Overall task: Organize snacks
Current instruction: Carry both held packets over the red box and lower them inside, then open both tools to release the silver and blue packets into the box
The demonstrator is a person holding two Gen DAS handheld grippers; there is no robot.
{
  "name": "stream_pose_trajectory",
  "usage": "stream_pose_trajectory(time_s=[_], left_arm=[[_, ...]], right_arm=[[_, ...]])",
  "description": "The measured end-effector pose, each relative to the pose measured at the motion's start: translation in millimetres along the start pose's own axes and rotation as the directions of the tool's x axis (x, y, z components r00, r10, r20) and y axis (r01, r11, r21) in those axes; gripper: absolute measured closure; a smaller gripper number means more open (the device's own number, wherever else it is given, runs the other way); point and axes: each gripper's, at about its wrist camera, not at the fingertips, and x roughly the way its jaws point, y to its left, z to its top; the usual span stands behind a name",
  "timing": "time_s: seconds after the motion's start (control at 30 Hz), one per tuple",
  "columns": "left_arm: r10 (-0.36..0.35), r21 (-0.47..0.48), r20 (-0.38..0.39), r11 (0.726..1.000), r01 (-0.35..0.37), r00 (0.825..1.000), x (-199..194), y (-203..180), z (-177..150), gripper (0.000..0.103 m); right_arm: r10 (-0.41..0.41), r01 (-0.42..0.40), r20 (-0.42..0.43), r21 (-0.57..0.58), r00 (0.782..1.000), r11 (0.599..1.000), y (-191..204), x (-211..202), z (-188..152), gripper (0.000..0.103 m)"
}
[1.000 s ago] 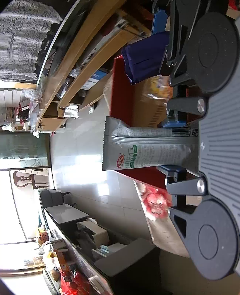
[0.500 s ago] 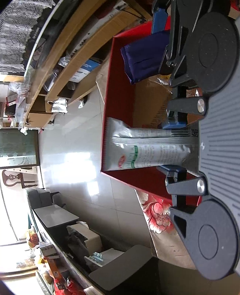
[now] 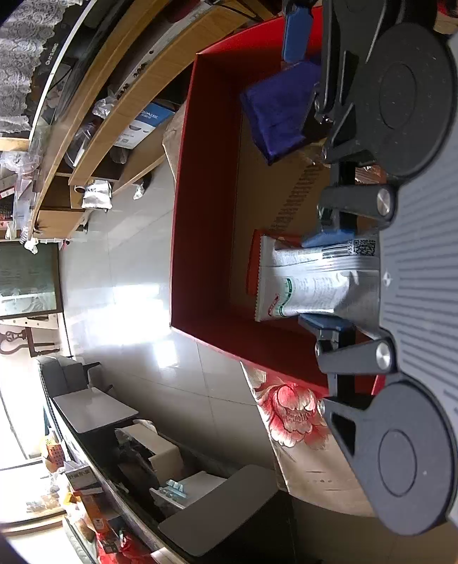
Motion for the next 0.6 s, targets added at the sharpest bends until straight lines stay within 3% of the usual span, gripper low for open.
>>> stream_pose_trajectory(time_s=[0.17,0.6], left_arm=[[0.004,-0.005,-0.005,1.0,-0.004,1.0,-2.1,2.0,-0.7,0.057],[-0.019,-0.061,0.023,0.998,0.02,1.0,-18.8,14.3,4.0,0.051]], right_arm=[[-0.025,0.025,0.011,-0.008,1.0,1.0,-0.3,-1.3,-2.7,0.019],[0.021,-0.022,0.048,0.028,0.999,0.999,-9.4,-13.6,-0.7,0.015]])
